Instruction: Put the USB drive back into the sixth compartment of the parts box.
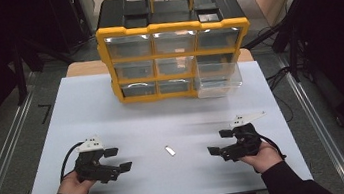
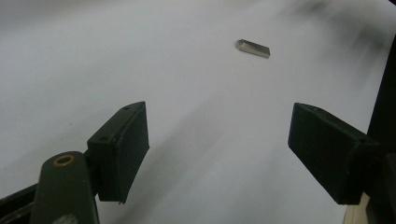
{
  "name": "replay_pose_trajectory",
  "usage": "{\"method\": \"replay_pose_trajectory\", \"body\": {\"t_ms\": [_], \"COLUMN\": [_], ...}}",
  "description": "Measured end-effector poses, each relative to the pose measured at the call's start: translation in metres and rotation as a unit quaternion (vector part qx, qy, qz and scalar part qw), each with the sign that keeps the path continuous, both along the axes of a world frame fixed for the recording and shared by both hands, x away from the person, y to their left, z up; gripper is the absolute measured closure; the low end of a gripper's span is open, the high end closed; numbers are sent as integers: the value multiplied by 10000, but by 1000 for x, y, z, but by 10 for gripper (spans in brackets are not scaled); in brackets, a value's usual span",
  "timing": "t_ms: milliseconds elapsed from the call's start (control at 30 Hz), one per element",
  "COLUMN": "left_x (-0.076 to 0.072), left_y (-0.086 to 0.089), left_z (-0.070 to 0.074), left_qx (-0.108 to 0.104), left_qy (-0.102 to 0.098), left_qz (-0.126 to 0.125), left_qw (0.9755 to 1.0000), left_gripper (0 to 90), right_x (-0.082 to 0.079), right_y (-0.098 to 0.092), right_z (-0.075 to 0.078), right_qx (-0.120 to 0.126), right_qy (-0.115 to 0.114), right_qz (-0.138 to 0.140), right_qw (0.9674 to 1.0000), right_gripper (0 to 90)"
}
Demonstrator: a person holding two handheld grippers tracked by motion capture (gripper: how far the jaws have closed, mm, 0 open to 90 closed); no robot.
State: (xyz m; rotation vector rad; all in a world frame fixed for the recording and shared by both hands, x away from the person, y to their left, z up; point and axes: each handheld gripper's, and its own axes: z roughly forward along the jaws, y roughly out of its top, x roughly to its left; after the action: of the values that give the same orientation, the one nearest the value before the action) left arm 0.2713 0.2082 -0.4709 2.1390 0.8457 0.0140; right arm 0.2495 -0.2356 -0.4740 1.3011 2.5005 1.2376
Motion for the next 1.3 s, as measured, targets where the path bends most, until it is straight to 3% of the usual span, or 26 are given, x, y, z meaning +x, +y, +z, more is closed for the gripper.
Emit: {"method": "replay_pose_trajectory", "body": {"t_ms": [867, 1300], "left_x": [0, 0], "left_y": [1, 1], "left_z": [0, 0], "left_qx": [-11, -2], "left_qy": [-55, -57], "left_qz": [20, 26], "left_qw": [10000, 10000], "left_gripper": [215, 215], "right_x": [16, 24], "right_y": [31, 47], "right_z": [9, 16], "right_qx": [-228, -202], "right_qy": [28, 58], "right_qz": [253, 352], "right_qw": [9994, 9992], "right_gripper": [151, 151]}}
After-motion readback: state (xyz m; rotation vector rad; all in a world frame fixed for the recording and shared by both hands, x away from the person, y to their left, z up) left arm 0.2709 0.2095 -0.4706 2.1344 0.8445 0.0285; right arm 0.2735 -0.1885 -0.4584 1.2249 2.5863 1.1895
